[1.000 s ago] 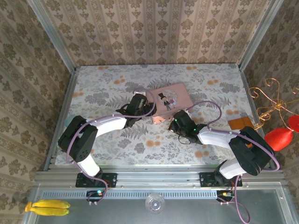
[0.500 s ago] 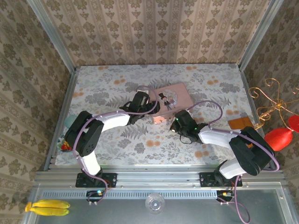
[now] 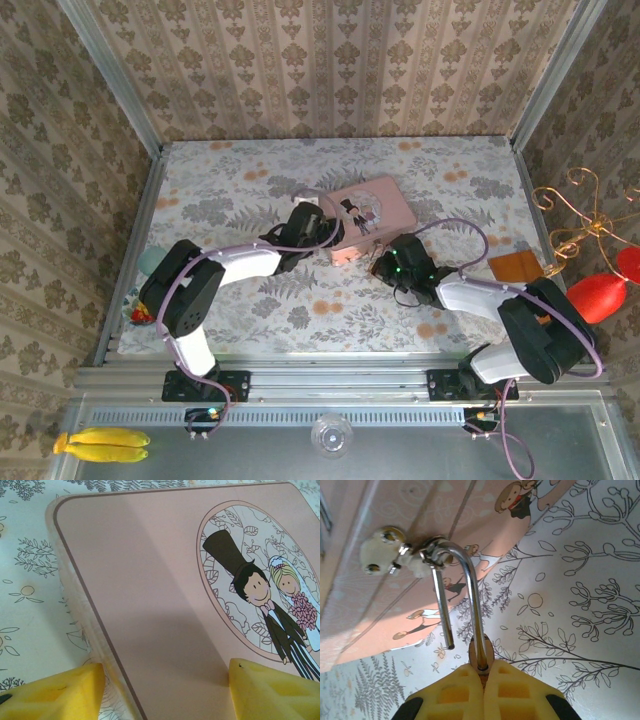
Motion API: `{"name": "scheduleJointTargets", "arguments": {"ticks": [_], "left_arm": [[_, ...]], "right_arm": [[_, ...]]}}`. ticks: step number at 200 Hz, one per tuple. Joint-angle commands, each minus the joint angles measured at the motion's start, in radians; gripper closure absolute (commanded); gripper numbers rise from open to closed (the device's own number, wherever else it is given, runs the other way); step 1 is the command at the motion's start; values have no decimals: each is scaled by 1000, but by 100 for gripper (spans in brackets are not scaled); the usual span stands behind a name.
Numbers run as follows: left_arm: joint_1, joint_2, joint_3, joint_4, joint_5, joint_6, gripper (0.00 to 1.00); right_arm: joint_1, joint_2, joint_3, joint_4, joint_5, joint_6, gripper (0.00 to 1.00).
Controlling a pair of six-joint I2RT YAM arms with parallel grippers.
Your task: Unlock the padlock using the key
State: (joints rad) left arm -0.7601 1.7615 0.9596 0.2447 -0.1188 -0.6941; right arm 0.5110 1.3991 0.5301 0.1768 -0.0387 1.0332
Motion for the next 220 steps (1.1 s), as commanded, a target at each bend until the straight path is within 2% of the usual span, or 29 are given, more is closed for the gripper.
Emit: {"name": "scheduleJointTargets", "arguments": {"ticks": [1,82,138,220], "left_arm": [[-36,56,-52,-194,-41,-12,34],[-70,66,-76,-175,-62,-44,34],[-74,87,-49,-206,-51,-36,34],[-74,84,-58,-208,-66,-48,35]], "right_arm": [[-32,-35,1,22,48,61,100],[-105,-17,23,-13,25,126,100],[-126,-14,50,13,-55,179,100],[-173,25,57,-15,-21,222,100]]}}
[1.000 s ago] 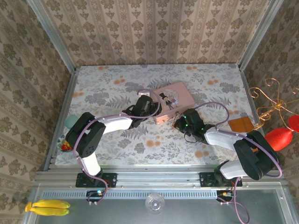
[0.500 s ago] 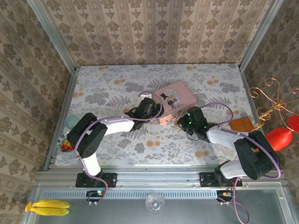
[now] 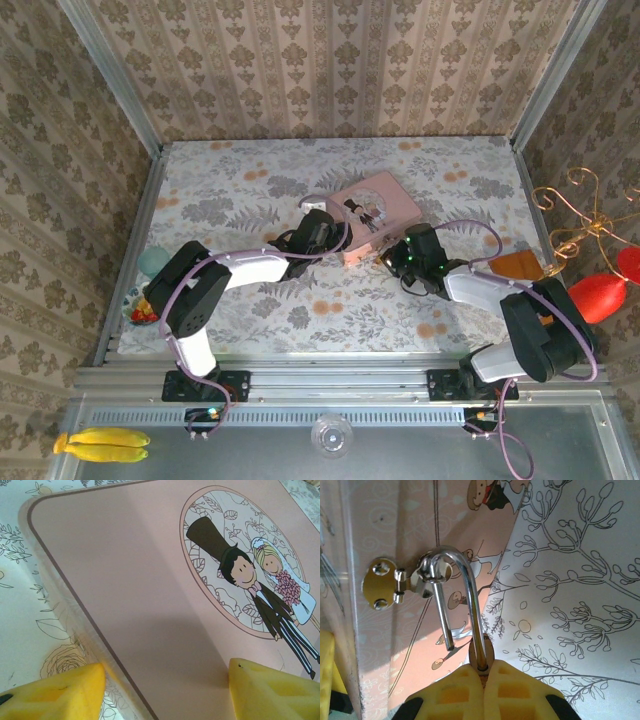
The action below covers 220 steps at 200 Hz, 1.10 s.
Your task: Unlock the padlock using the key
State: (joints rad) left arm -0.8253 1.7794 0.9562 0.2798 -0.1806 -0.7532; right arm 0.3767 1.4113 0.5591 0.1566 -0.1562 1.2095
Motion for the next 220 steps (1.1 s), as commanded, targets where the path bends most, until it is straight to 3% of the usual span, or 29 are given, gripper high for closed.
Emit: {"name": "scheduleJointTargets", "arguments": {"ticks": [1,103,220], "left_arm": [[-9,66,-54,-243,-4,12,35],[-21,87,-47,-235,1,2,34],[-5,89,-57,-229,3,5,34]], "right_arm": [[-39,13,28,7,95,46,100],[-45,32,46,58,112,204,100],[-102,14,56,-41,150,118,100]]}}
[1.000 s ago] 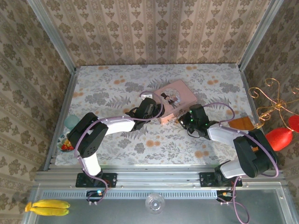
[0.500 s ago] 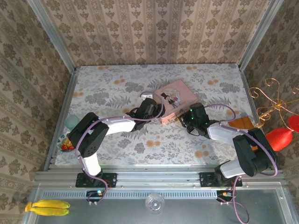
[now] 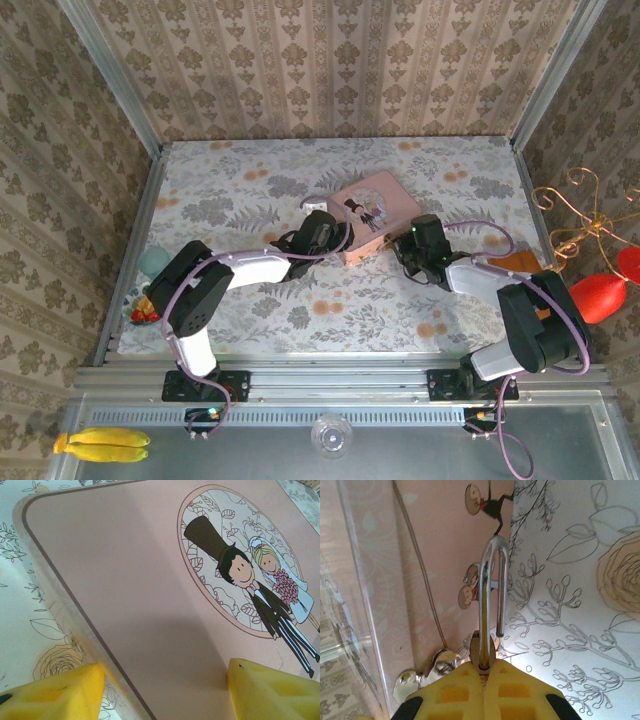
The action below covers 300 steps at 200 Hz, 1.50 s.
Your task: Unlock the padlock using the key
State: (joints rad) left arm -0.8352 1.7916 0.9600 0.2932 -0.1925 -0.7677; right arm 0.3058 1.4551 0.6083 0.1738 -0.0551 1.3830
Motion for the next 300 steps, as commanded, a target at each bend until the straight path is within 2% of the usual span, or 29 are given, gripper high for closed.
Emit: {"name": "scheduleJointTargets", "arguments": {"ticks": [1,27,42,73,101,152,191,227,259,300], "left_arm": [[5,76,-61,-242,16,21,34],[40,87,-17,-273,115,63,33],[55,63,-12,-281,132,91,32],[88,-59,-19,-292,190,156,31],[87,-198,-28,-351,231,280,29],[91,-549,-310,-287,189,379,27],[90,-851,-536,-250,174,351,27],[82,-1080,-647,-286,160,338,27],[82,-1167,-688,-285,140,344,27],[81,-1181,-703,-244,171,349,27]], "right_arm": [[-32,-31,8,-61,49,-59,100],[-54,-85,44,-182,54,-186,100],[-52,-124,67,-250,38,-262,100],[-51,-234,110,-439,-20,-436,100],[-46,-373,123,-602,-69,-592,100],[11,-542,150,-851,-115,-766,100],[80,-568,113,-893,-141,-798,100],[119,-545,63,-858,-193,-778,100],[131,-476,19,-795,-214,-748,100],[133,-347,2,-746,-194,-728,100]]}}
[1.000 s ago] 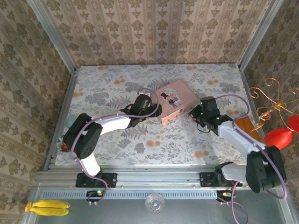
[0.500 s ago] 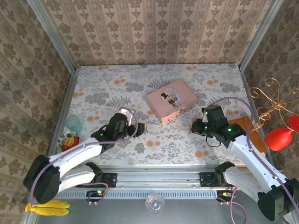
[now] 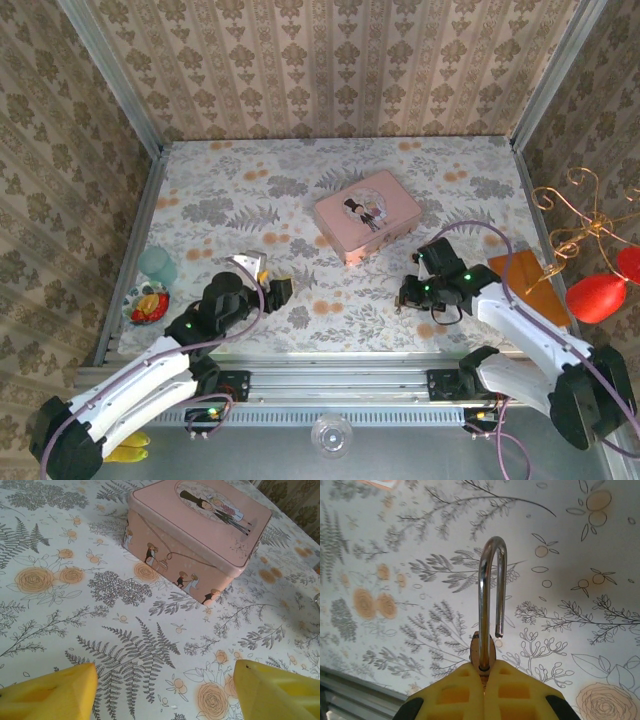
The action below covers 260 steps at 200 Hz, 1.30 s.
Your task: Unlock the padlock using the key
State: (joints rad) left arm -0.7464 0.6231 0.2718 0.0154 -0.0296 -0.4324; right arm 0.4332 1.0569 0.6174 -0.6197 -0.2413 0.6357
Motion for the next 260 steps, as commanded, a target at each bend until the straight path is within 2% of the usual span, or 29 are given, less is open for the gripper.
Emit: {"name": "scheduleJointTargets", "arguments": {"ticks": [1,69,97,130,180,211,233,260], "left_arm": [[-8,-13,-15,34,9,14,27],[-7,-19,-44,71,5,9,26],[-8,-23,-45,55,-2,17,27],[-8,-34,-48,38,-17,24,26],[-4,-51,-32,-5,-42,48,26],[3,-59,27,-103,-119,100,26],[14,-54,76,-147,-219,140,26],[44,-25,115,-124,-333,158,25]], "right_arm": [[6,55,-7,48,-8,20,100],[6,172,3,44,52,16,100],[6,196,5,31,70,15,90],[6,170,11,-5,120,19,69],[6,103,52,-80,169,0,60],[10,6,163,-144,192,-44,58],[8,-75,225,-87,198,-115,53],[-19,-100,286,4,321,-186,52]]}}
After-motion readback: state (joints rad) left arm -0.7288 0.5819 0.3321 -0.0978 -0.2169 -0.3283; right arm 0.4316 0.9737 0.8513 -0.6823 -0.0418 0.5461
